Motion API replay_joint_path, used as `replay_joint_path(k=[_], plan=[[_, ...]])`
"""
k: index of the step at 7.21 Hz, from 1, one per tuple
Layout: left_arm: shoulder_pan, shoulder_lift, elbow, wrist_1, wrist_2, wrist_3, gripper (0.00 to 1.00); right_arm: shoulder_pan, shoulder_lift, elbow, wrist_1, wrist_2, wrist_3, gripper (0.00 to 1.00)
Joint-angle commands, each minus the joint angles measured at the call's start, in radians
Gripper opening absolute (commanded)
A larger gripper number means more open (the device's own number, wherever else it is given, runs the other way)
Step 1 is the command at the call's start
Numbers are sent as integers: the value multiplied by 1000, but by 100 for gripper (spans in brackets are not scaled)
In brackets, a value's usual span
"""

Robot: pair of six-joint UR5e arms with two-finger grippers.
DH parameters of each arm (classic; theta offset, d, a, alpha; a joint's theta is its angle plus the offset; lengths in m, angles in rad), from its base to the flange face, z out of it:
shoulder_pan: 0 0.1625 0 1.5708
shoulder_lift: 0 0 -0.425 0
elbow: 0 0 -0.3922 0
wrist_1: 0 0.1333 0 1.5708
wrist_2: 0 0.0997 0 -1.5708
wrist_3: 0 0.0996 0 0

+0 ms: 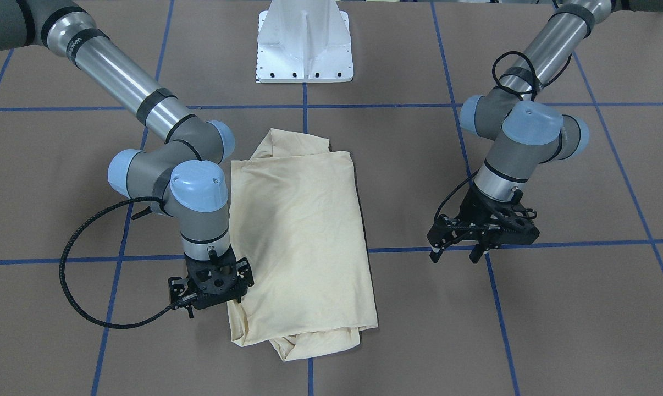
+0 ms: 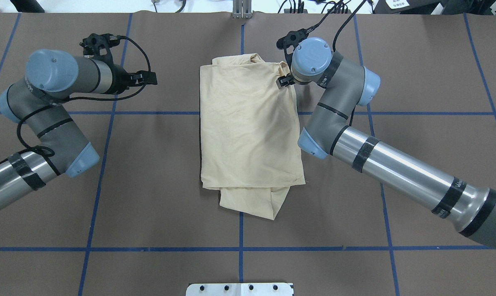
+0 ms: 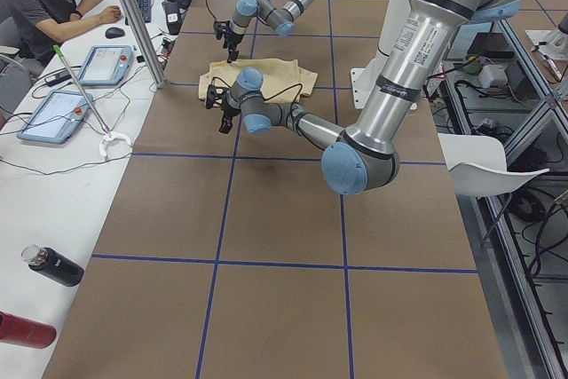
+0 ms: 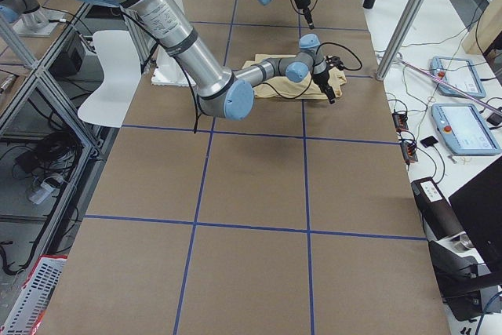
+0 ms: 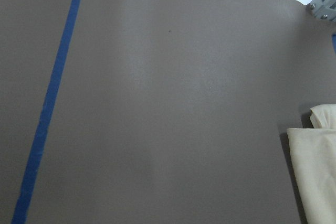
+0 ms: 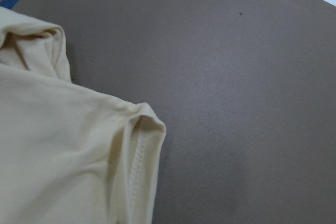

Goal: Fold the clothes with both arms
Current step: 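Lift the right gripper off the shirt and move it away to the far side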

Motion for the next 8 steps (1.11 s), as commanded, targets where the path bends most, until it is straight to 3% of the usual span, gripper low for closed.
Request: replay_joint_path(k=[1, 7, 8], plan=[[1, 0, -6, 3, 0, 1, 100, 8, -22, 1, 30, 16, -17, 100], [1, 8, -112, 14, -2, 2, 100, 77, -86, 125, 35, 225, 9, 100], [4, 14, -153, 12, -11, -2, 100, 76, -98, 162, 36, 281, 104, 100]])
